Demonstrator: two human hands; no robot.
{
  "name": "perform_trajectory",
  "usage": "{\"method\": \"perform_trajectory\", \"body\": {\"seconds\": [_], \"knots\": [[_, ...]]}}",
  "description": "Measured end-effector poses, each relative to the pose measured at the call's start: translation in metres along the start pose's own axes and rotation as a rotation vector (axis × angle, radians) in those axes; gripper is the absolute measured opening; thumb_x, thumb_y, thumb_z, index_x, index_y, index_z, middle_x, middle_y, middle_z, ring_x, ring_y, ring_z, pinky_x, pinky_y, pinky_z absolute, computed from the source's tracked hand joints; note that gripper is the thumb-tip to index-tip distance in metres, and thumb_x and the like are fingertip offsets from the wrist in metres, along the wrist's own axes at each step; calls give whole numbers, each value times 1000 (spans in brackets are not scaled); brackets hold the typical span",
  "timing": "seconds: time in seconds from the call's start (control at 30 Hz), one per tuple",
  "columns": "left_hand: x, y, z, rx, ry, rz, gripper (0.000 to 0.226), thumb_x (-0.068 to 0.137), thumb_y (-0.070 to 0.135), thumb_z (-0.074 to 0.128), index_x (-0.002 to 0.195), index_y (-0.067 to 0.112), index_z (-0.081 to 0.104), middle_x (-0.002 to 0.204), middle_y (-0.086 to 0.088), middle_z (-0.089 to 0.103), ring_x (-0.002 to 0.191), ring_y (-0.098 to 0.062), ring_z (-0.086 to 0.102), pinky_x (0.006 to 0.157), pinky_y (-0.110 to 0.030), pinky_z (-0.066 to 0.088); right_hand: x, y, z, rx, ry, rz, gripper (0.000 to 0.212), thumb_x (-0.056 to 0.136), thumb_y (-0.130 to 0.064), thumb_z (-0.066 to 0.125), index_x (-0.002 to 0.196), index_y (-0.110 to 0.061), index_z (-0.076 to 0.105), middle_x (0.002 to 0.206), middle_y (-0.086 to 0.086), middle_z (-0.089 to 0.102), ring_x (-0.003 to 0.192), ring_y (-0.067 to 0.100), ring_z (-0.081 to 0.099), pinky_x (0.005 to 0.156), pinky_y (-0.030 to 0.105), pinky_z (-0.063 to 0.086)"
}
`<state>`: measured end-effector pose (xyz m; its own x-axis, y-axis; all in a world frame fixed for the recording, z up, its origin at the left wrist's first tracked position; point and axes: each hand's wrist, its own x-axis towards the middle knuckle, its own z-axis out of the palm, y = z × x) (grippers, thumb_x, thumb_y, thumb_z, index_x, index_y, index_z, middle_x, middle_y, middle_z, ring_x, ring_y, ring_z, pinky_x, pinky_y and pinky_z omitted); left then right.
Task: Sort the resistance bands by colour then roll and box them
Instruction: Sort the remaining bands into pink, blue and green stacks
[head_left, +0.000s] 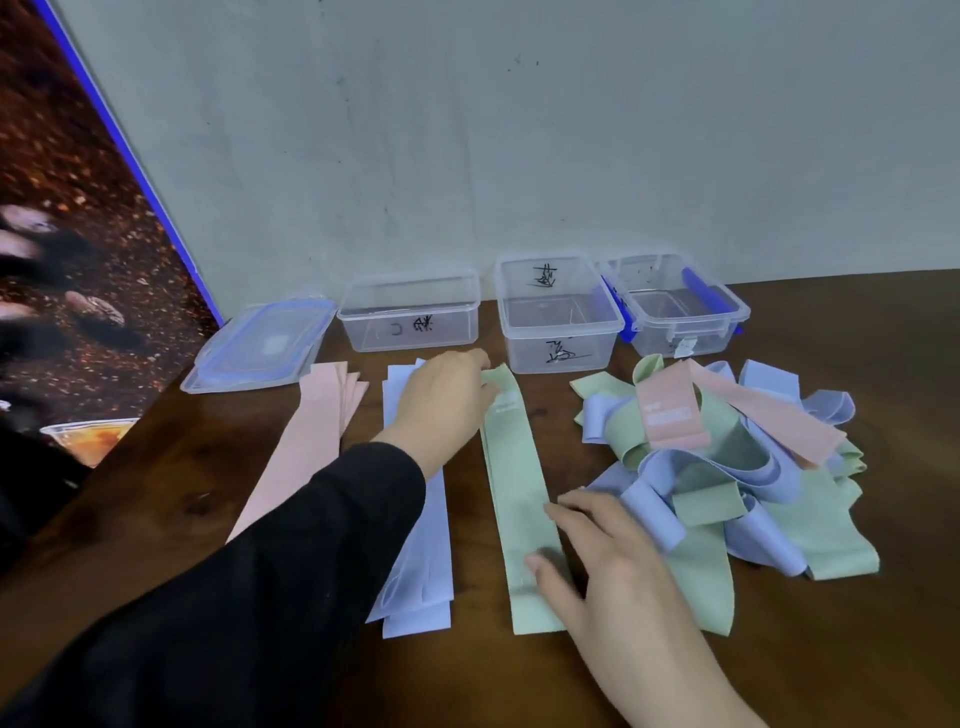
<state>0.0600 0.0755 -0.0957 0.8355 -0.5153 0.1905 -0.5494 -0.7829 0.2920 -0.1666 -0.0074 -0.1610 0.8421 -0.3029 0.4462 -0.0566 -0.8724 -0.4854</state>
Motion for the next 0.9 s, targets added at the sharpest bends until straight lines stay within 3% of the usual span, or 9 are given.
{"method": "perform_trajectory", "body": {"seconds": [0.13, 0.2, 0.3, 0.4, 0.6, 0.7, 0.8, 0.9], "knots": [[-21, -1, 7, 52, 90, 55, 47, 98, 31, 60, 142, 19, 47, 128, -8, 58, 108, -29, 61, 87, -39, 54, -2, -6, -4, 32, -75, -24, 51, 94, -60, 43, 120, -29, 74, 131, -15, 63, 119, 4, 56, 95, 22, 47], [-28, -4, 8, 43, 115, 55, 41, 99, 33, 57, 138, 20, 51, 123, -6, 59, 104, -28, 62, 87, -40, 54, -3, -6, -4, 18, -102, -52, 48, 93, -61, 44, 115, -32, 75, 131, -17, 64, 115, 2, 58, 92, 18, 46], [-38, -3, 13, 182, -6, 65, 37, 101, 43, 48, 128, 20, 59, 108, -3, 65, 98, -26, 62, 86, -39, 49, -4, -4, -1, 4, -111, -99, 41, 92, -58, 47, 101, -31, 78, 125, -15, 67, 109, 2, 62, 89, 16, 48], [-46, 2, 17, 190, -32, 99, 41, 103, 45, 44, 133, 23, 58, 108, -2, 64, 100, -24, 60, 88, -38, 44, -5, -5, -2, 14, -140, -72, 39, 92, -57, 47, 97, -32, 76, 125, -16, 66, 108, 0, 61, 84, 13, 44], [-47, 7, 18, 103, -47, 108, 41, 104, 42, 44, 140, 26, 54, 123, 2, 64, 110, -21, 59, 96, -39, 44, -1, -9, -9, 56, -255, -15, 67, 90, -66, 24, 118, -29, 72, 143, -19, 53, 128, -1, 48, 102, 14, 35], [-47, 7, 14, 93, -65, 92, 42, 103, 42, 45, 141, 26, 51, 127, 0, 62, 113, -22, 57, 94, -40, 45, -1, -11, -11, 92, -268, -11, 69, 91, -67, 23, 122, -28, 71, 145, -21, 50, 130, -3, 45, 108, 15, 36], [-51, 19, 6, 22, -32, 126, 38, 102, 39, 48, 137, 25, 55, 133, -2, 60, 116, -24, 57, 96, -41, 46, -2, -12, -16, 197, -207, -5, 54, 96, -59, 31, 119, -29, 70, 134, -25, 54, 123, -7, 48, 103, 14, 42], [-59, 41, -4, -132, 17, 161, 31, 102, 36, 51, 129, 23, 62, 126, -1, 63, 114, -23, 57, 93, -36, 46, -4, -13, -27, 315, 26, -53, 29, 102, -37, 47, 110, -24, 71, 113, -23, 63, 109, -4, 58, 94, 12, 45]]}}
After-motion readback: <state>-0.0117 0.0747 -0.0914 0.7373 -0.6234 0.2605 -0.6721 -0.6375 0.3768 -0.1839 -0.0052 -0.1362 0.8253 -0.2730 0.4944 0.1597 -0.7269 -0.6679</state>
